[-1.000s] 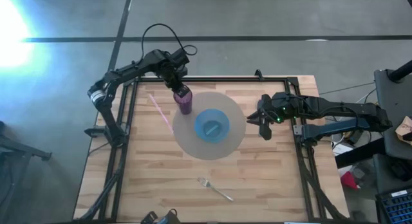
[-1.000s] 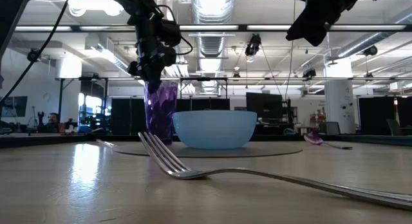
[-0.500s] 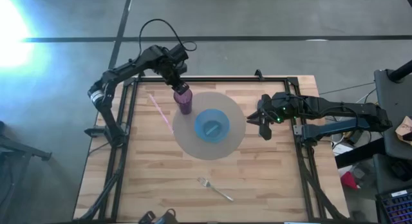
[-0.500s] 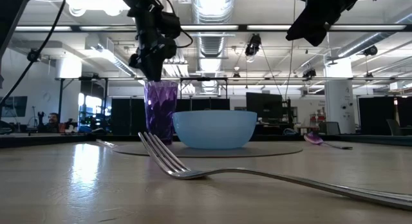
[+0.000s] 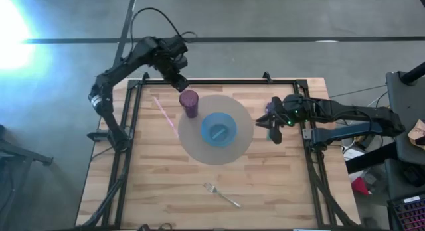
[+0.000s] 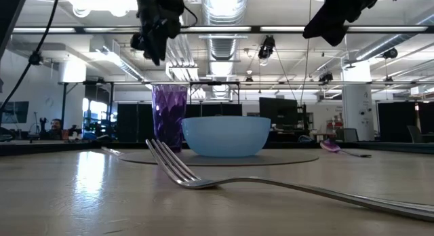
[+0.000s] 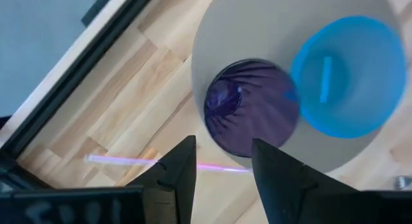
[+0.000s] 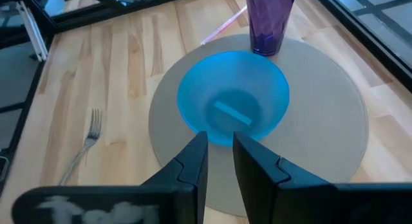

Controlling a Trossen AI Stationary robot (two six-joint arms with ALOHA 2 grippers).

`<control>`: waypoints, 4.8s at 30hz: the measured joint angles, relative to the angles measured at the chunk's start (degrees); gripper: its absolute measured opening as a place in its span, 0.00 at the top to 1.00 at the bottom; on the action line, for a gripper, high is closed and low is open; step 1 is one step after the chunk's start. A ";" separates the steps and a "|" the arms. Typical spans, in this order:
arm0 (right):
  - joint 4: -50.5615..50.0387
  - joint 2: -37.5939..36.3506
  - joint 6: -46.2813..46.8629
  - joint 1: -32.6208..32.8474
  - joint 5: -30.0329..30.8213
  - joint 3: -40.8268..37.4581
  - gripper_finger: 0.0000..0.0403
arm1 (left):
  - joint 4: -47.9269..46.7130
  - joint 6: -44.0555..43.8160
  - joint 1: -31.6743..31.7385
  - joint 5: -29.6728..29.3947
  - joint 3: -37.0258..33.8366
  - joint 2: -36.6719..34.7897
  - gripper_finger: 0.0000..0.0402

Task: Pick & Place Utensil
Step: Put the violet spoon into the blue bowl on the gray mat

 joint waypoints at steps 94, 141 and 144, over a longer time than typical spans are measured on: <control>-16.78 26.06 -7.71 -44.89 0.07 5.65 0.57 | 81.26 -7.75 -43.43 0.92 -68.37 -32.17 0.65; 11.08 22.72 -0.46 -45.92 0.31 -15.74 0.57 | 81.27 -7.16 -43.47 0.92 -68.37 -32.15 0.65; 11.91 22.72 0.60 -45.88 0.31 -15.98 0.57 | 81.26 -7.31 -43.47 0.92 -68.37 -32.13 0.65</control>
